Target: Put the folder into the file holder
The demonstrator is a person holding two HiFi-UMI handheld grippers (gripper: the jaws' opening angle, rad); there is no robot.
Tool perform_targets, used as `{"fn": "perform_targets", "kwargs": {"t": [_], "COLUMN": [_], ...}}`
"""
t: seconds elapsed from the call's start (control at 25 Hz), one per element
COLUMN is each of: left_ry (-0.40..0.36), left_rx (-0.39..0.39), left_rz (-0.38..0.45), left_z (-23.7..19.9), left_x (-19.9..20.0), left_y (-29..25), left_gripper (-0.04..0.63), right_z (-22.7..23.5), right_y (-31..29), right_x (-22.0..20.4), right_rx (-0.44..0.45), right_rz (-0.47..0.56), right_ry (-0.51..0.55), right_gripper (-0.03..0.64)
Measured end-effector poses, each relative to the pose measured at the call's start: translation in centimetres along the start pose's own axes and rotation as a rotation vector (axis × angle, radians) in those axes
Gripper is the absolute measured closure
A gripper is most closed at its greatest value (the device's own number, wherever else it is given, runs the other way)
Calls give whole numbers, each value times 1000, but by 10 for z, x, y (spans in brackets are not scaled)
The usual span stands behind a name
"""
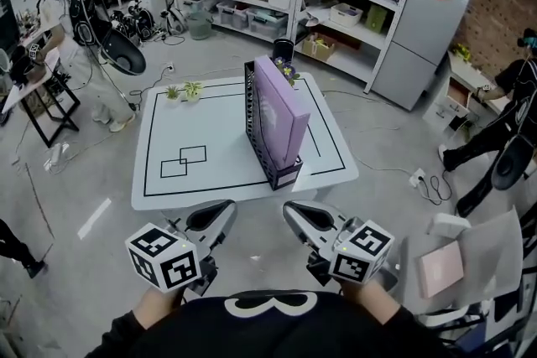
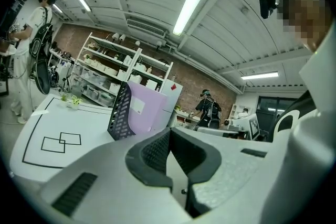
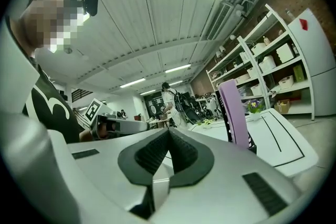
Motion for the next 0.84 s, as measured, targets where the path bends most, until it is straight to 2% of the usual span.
{"fn": "perform_targets", "kwargs": {"t": [0.44, 0.84], "left_ry": [-7, -23], "left_rx": [7, 14], "left_rz": [-6, -8], "left_z": [7, 5], "left_x": [-2, -8], "left_y": [-6, -8], "left_gripper": [591, 591], "right_z": [2, 7], "right_y": [-1, 3], "right_x": [1, -2], "right_rx": [30, 5], "right_rz": [-12, -7], "right_ry": [-18, -10], "right_gripper": [614, 614]}}
Point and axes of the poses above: the fingertips, and each gripper's own axes: y backward along the fingers, z to its right, x out of its top, the point moved 4 cm from there along y, backward along the fingers, and after that the axes turned 10 degrees about x, right-handed, at the moved point
